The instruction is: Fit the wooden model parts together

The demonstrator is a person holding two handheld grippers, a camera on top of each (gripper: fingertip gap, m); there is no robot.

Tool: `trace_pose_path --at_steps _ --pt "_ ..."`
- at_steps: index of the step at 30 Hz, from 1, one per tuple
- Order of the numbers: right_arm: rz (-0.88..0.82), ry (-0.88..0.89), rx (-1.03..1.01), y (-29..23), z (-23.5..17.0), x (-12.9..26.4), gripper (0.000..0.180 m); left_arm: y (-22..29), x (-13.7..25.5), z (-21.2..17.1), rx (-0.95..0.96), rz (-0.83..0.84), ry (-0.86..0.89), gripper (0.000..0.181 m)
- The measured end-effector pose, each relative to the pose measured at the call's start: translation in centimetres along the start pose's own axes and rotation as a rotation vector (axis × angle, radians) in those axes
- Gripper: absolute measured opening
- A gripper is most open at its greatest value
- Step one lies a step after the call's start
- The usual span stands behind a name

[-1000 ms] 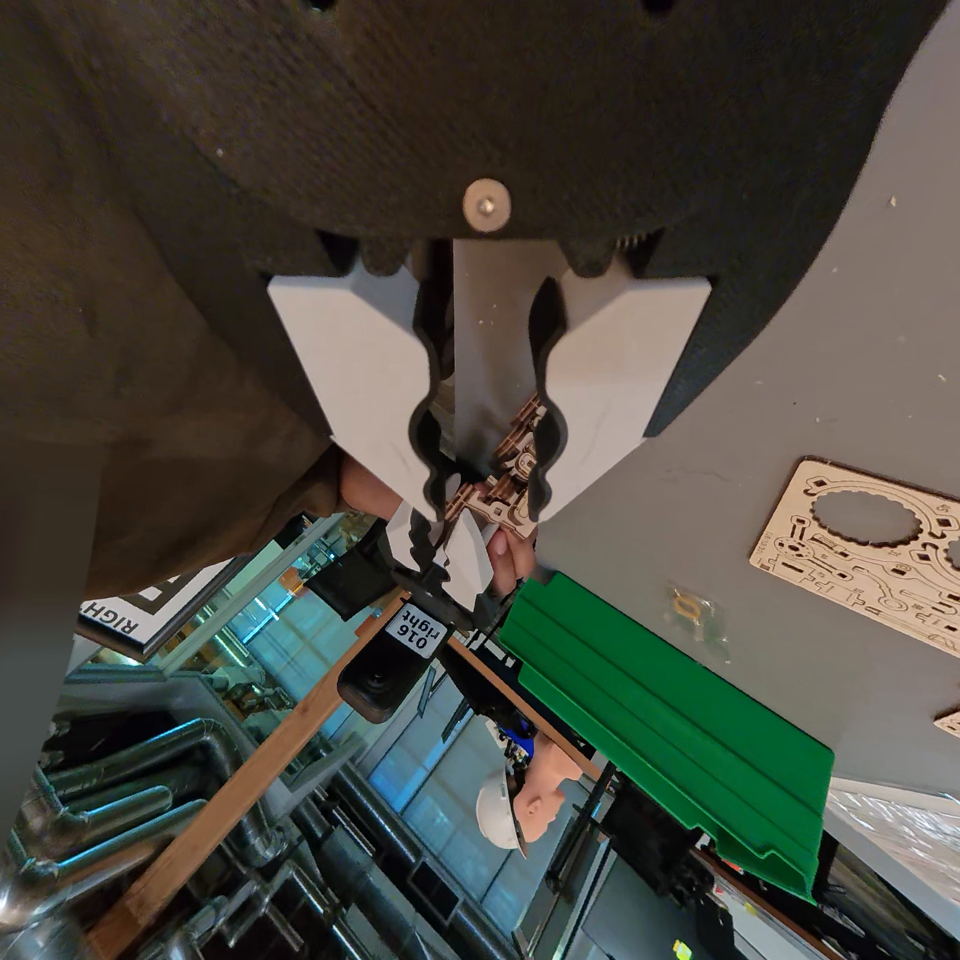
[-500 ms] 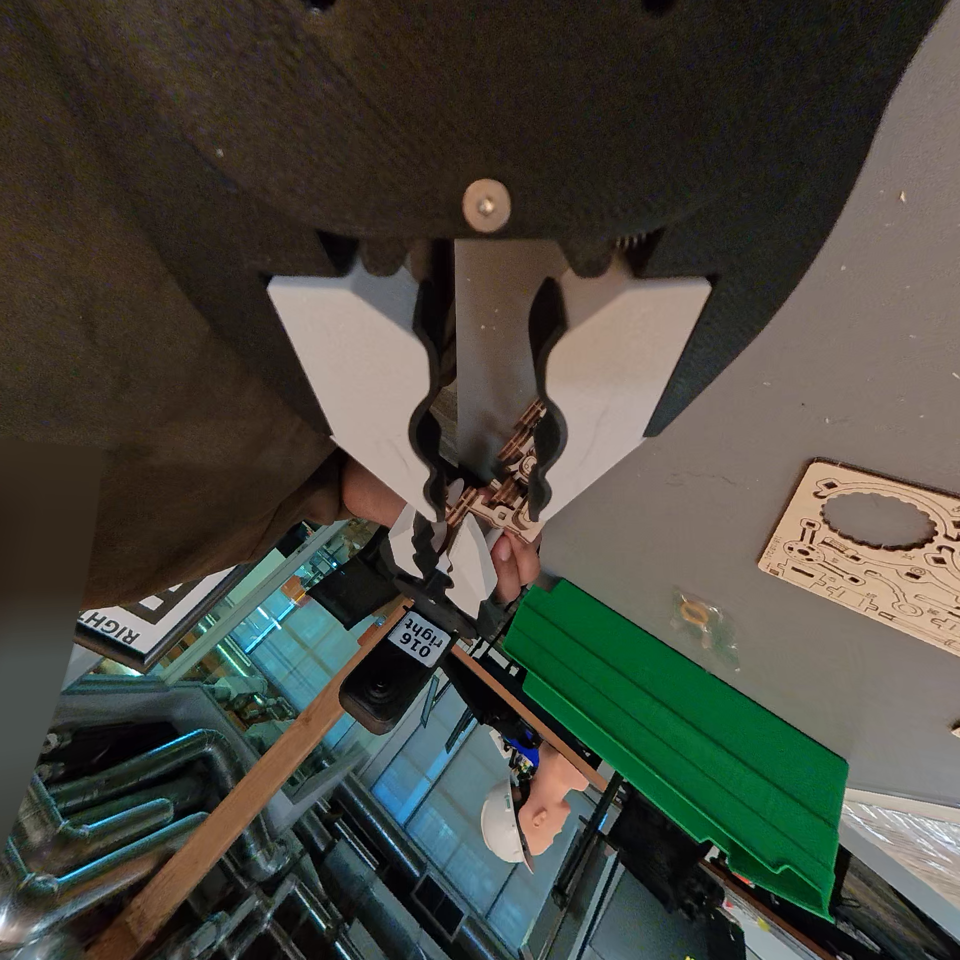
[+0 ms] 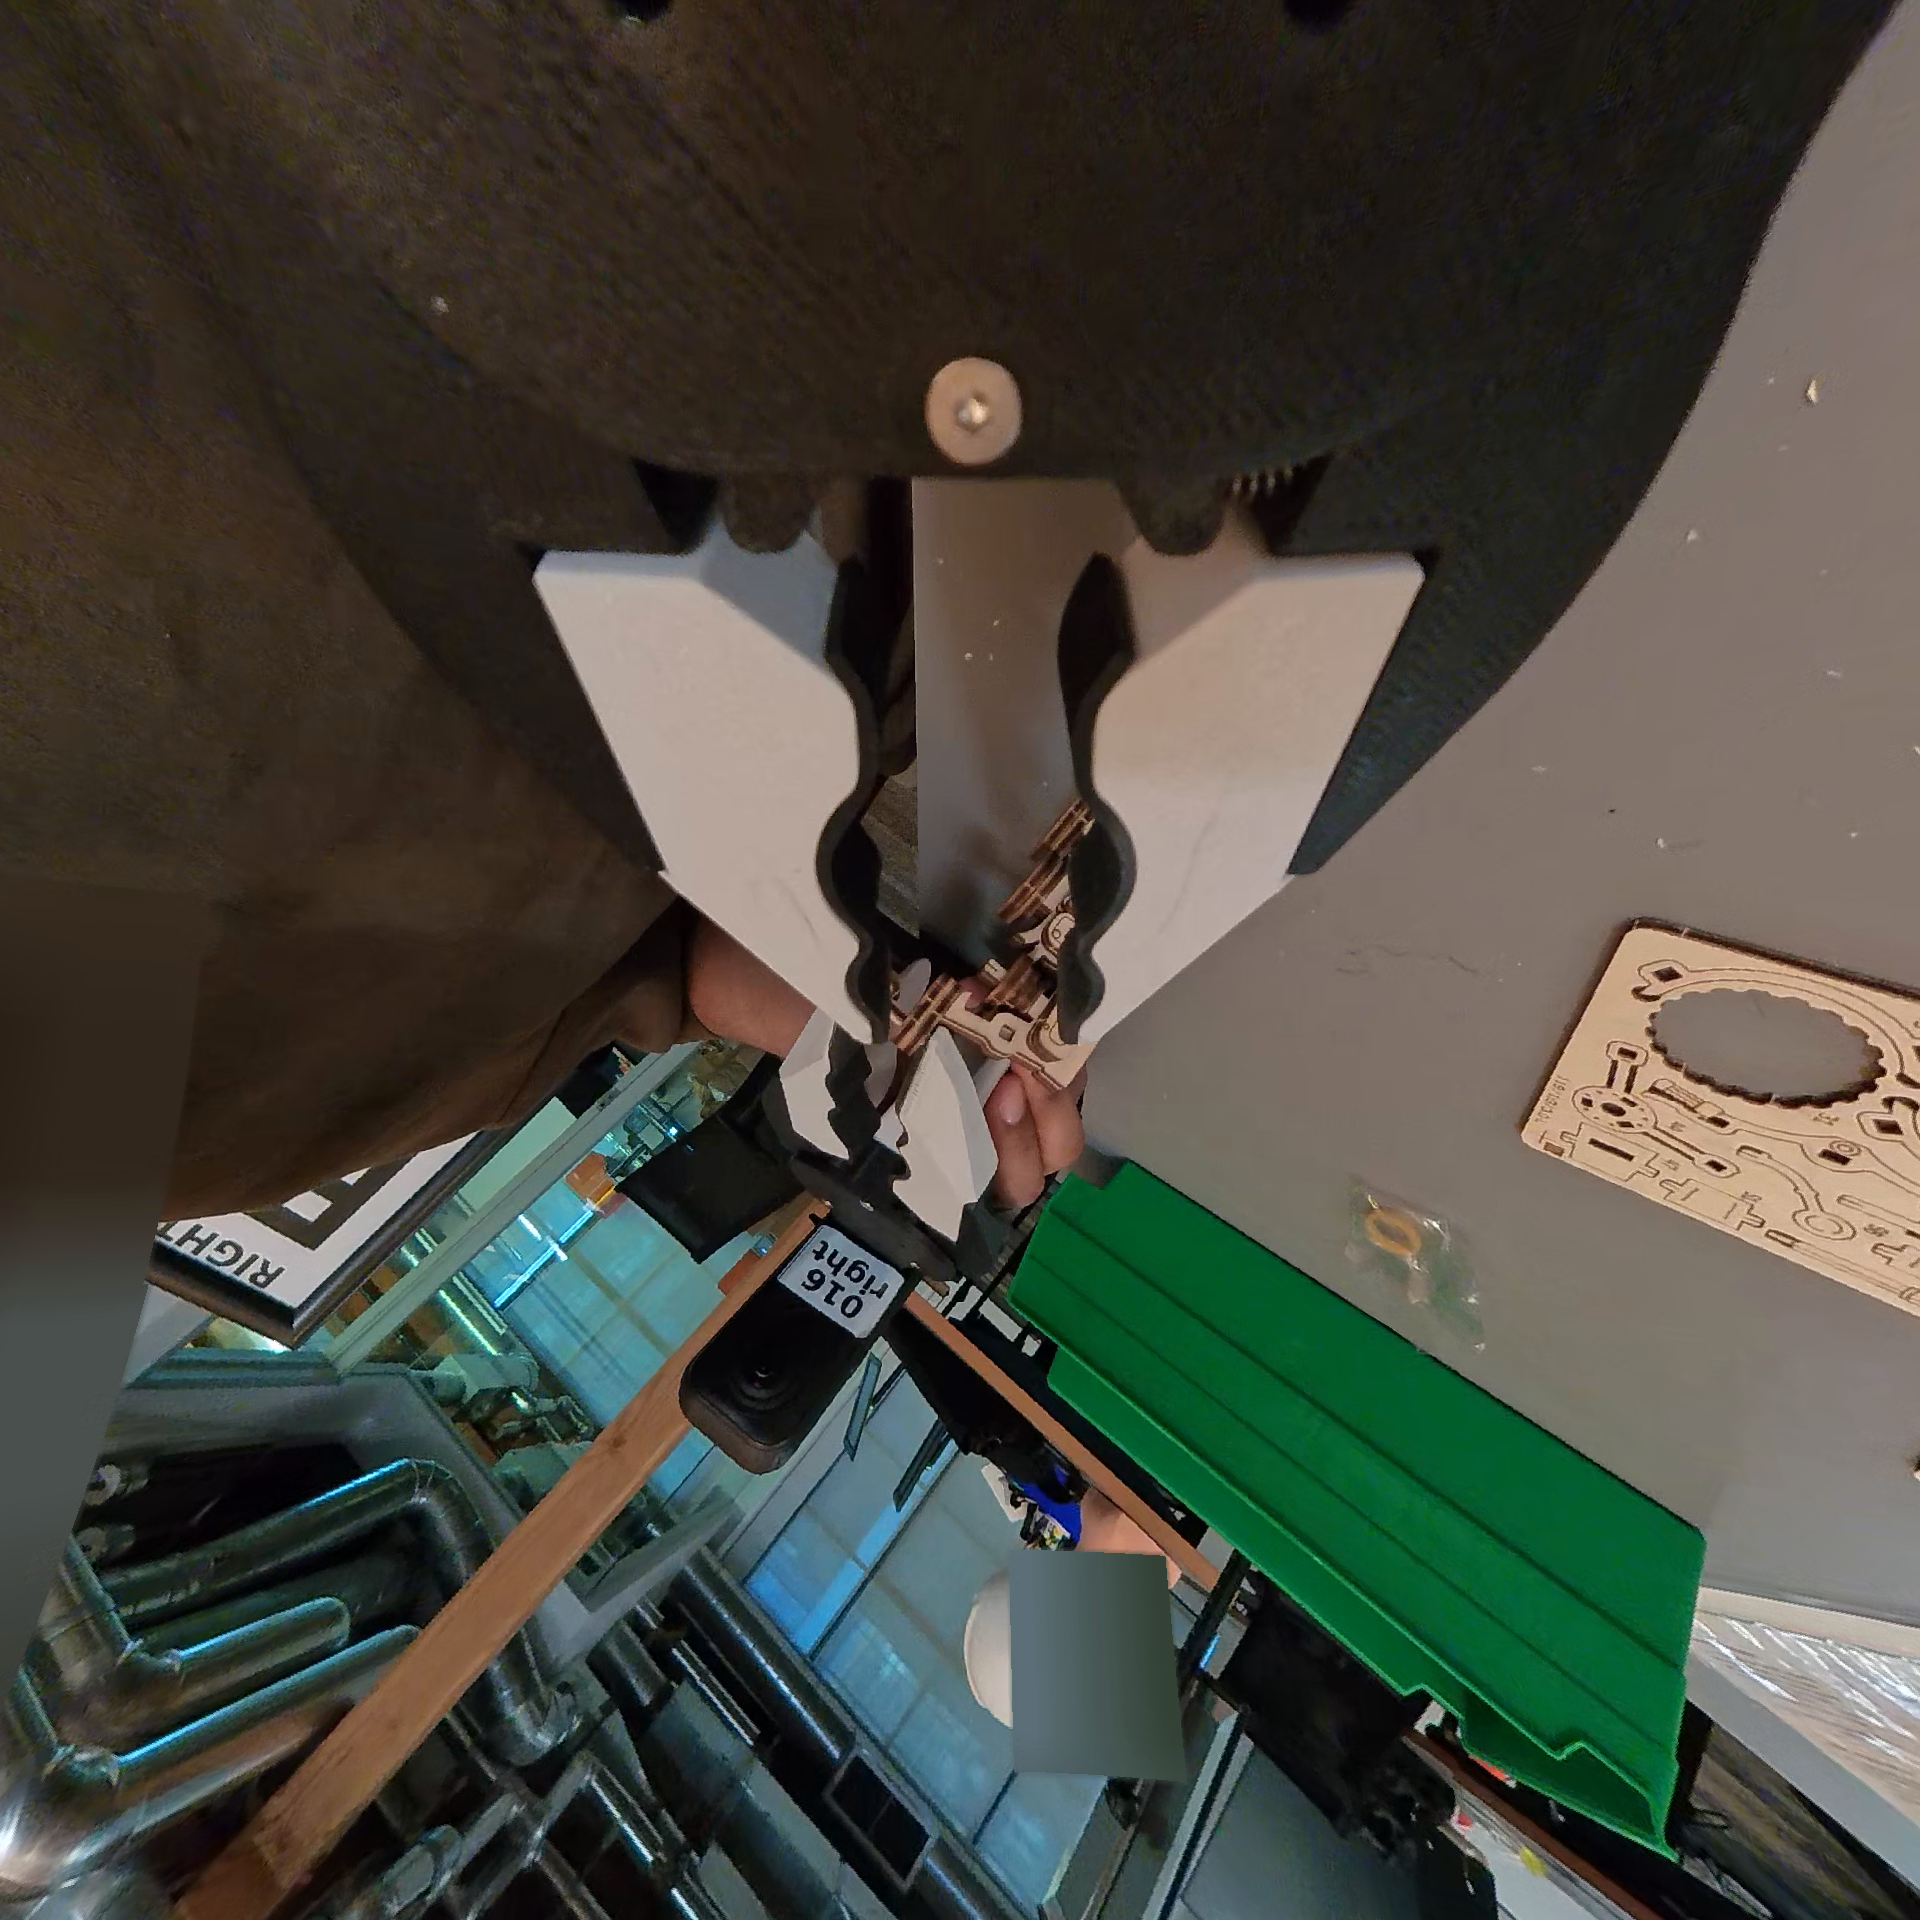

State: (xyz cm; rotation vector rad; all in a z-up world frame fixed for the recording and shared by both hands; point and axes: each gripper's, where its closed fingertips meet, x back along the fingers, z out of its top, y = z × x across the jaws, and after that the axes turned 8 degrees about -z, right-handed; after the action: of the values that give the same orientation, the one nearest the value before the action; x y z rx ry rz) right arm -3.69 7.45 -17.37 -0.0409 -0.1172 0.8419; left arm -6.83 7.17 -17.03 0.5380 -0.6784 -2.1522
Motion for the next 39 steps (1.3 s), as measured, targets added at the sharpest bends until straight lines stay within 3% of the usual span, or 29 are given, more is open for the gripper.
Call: trace_pose_path --at_steps 6,15,39 --pt "0.013 -0.017 -0.011 -0.2 -0.3 -0.1 0.017 1.0 -0.5 -0.6 -0.091 -0.016 -0.047 0.039" --pt "0.061 -0.036 -0.045 -0.9 -0.6 -0.3 0.017 1.8 -2.0 -4.0 -0.337 0.022 -0.252 0.041" --pt "0.213 -0.048 -0.182 -2.5 -0.5 -0.3 0.017 3.4 -2.1 -4.5 -0.407 -0.045 -0.268 0.026"
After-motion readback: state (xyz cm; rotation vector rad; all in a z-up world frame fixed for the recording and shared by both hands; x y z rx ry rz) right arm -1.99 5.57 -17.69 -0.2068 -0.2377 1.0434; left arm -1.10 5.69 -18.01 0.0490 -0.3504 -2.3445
